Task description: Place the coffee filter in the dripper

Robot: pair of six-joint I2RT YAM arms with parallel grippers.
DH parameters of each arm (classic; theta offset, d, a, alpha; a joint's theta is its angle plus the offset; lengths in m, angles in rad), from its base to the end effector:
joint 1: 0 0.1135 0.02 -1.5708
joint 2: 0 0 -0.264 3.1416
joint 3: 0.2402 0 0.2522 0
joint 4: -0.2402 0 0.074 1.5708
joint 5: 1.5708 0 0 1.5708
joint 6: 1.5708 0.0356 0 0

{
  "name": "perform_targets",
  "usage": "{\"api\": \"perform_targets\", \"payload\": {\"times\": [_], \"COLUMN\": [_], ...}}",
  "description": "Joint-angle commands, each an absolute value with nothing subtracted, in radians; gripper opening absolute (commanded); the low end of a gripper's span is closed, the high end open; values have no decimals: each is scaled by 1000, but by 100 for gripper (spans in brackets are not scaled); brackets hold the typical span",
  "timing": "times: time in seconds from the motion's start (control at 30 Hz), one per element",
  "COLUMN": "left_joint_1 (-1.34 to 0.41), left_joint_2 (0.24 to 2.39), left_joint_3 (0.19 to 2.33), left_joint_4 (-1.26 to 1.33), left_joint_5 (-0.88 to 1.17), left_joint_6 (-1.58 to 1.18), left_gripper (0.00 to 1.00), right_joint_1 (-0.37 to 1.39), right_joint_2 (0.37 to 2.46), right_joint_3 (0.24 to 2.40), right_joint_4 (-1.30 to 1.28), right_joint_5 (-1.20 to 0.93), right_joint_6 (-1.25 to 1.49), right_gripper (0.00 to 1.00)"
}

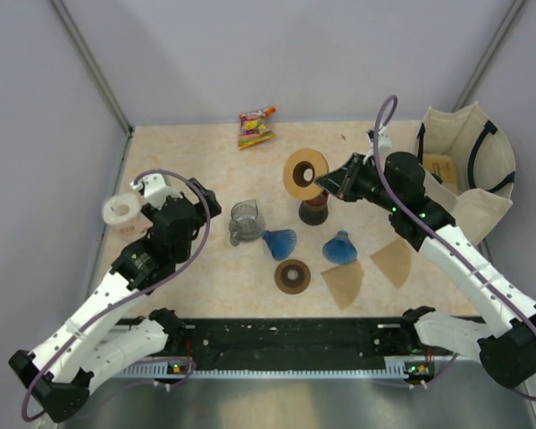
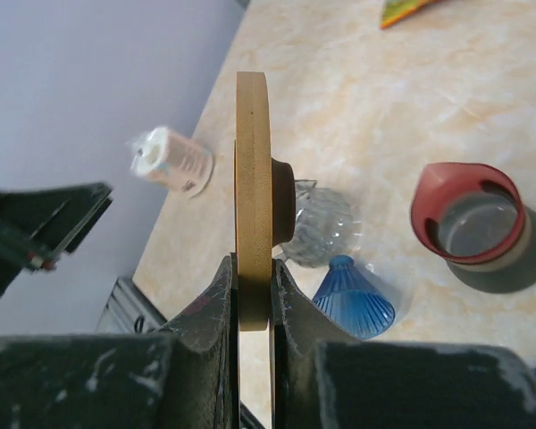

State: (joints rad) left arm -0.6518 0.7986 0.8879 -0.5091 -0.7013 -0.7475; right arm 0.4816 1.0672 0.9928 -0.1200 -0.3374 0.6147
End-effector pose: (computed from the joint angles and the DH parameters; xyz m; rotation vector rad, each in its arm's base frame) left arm 0.1466 -0.0830 0.3430 -0.5253 1.8212 -0.2544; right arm 0.2134 0.1248 0.3656 -0.1368 1.8818 1.0723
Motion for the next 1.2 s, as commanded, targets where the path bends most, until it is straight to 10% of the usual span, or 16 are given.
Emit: {"api": "perform_targets", "payload": {"times": [0.0, 1.17], "left_joint_1": [-653, -652], "left_joint_2": [813, 810], "left_joint_3": [874, 796], "left_joint_4": [-383, -402], "left_joint_5": [-750, -670], "left_joint_6": [-745, -742], "left_gripper": [99, 99], "right_joint_1": [430, 242], "right_joint_2": [1138, 1379], "right_joint_3": [1052, 769], "right_joint_4": [-204, 247], "right_joint_5": [-176, -433], "right_joint_6": [840, 1201], "right_gripper": [0, 0]}}
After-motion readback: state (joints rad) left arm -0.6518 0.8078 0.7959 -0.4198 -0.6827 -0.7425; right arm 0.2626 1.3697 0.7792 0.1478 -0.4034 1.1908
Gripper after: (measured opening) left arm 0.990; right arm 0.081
